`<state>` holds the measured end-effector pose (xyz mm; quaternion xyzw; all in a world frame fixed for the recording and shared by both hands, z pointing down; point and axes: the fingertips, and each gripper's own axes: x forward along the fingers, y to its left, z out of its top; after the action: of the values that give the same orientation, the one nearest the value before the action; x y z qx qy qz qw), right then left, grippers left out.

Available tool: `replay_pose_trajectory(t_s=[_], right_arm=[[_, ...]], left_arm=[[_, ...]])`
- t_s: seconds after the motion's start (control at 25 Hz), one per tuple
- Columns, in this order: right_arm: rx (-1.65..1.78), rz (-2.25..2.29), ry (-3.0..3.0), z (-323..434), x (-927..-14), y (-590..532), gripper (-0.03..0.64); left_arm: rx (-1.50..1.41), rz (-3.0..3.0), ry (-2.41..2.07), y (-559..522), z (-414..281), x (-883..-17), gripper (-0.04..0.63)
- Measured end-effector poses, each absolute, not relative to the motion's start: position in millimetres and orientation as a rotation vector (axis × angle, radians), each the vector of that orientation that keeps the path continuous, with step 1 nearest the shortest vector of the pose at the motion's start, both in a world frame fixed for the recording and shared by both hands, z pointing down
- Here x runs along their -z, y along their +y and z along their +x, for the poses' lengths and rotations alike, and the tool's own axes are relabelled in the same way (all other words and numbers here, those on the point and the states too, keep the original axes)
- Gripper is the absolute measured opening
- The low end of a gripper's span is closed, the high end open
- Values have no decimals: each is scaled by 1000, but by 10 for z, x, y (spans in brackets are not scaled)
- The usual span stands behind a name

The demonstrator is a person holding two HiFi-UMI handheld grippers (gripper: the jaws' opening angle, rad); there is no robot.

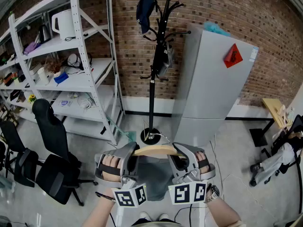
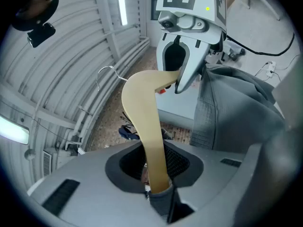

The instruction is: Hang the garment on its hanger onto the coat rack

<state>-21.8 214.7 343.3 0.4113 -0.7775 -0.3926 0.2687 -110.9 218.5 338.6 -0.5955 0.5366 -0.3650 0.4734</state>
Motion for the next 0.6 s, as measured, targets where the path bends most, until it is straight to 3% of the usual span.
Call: replay_pose_trajectory(t_s=[0.6], right_arm=[[1053,1094,-2107,3,-3431,2648,109]], left_arm=[[926,-1475,1337,2672,-894,-3400,82]])
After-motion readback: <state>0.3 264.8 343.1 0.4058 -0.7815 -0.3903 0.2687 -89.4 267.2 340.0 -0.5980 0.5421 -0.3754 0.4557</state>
